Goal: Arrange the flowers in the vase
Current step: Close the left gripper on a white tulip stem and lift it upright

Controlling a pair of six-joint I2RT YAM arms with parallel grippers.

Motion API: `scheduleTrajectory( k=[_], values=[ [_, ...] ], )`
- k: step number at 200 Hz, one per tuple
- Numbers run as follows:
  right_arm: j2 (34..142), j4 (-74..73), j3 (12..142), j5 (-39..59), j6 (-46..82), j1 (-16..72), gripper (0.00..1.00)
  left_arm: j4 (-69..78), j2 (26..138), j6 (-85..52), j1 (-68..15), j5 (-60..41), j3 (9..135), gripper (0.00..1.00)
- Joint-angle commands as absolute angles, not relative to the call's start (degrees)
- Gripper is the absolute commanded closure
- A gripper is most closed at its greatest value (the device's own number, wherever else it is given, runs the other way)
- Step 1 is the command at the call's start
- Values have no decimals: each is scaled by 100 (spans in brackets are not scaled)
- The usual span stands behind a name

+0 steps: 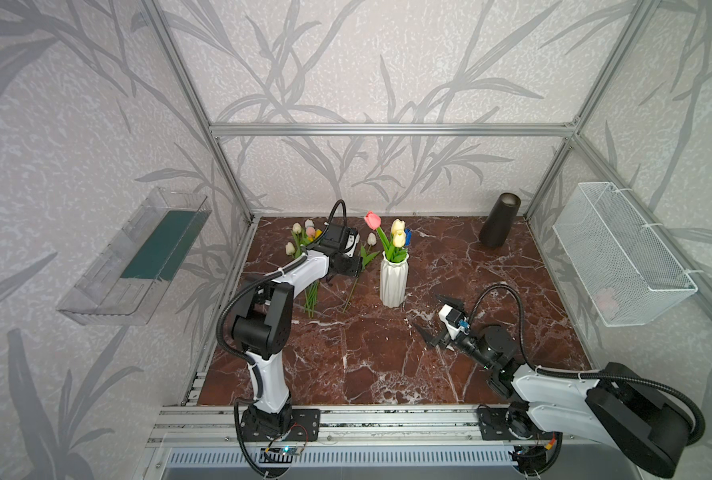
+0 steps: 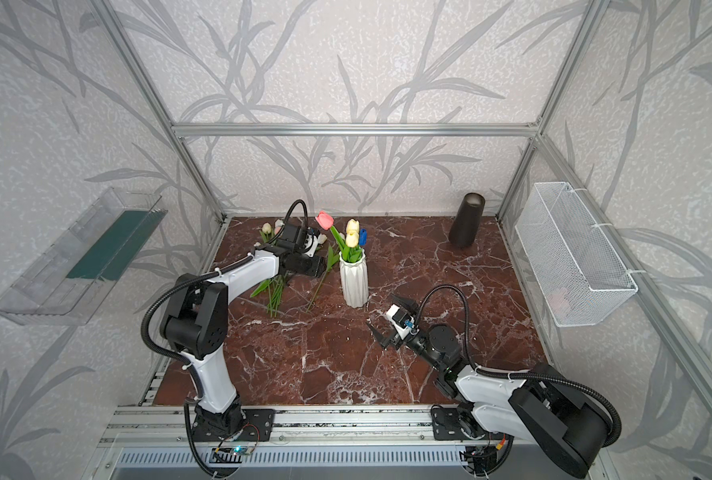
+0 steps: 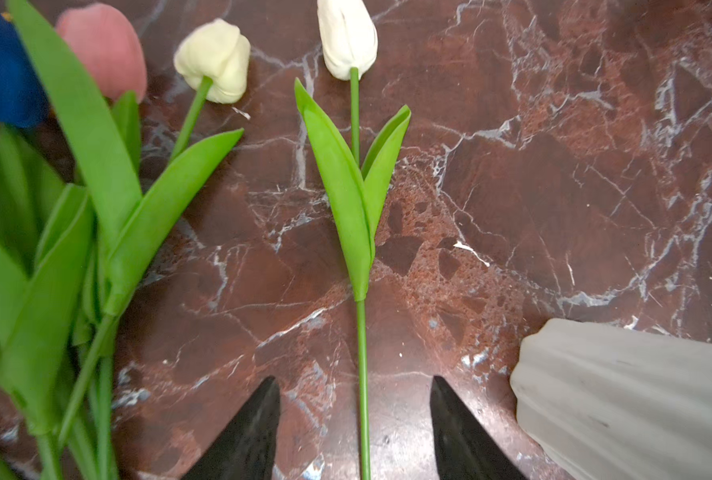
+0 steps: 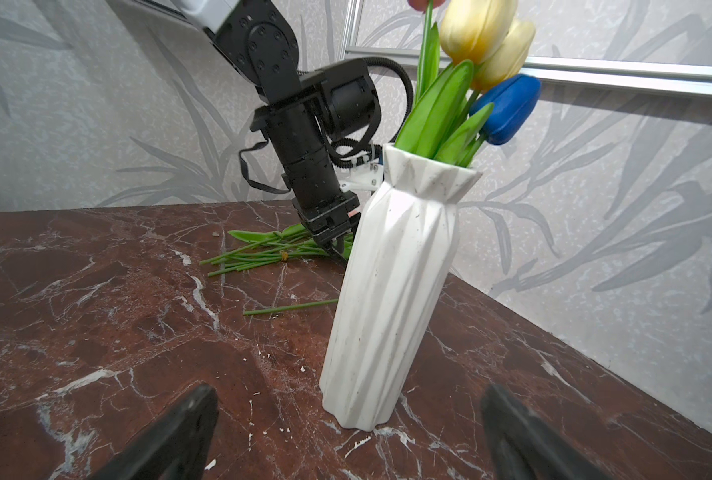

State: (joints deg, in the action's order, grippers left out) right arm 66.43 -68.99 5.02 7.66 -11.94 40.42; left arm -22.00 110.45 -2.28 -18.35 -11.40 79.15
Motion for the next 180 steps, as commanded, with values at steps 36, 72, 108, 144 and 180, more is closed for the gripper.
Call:
scheduleTrajectory(
  k=[36, 72, 108, 144, 180],
  values=[
    [6456, -6986, 457, 626, -1196, 4078, 1, -3545, 12015, 27, -2008, -858, 8969, 44],
    [6333, -6823, 476, 589, -1205, 4078, 1, -3946, 12445, 142, -2118, -460, 9413, 49],
    [6243, -6737, 468, 537, -1224, 4078, 1, -4103, 12637, 120, -2162, -39, 9608, 77],
    [6125, -6634, 454, 516, -1245, 4078, 1, -3841, 12184, -3, -2140, 109, 9238, 99],
    [6047, -6548, 458, 501, -1224, 4078, 1, -2994, 10775, -414, -2051, 83, 8142, 100]
  ],
)
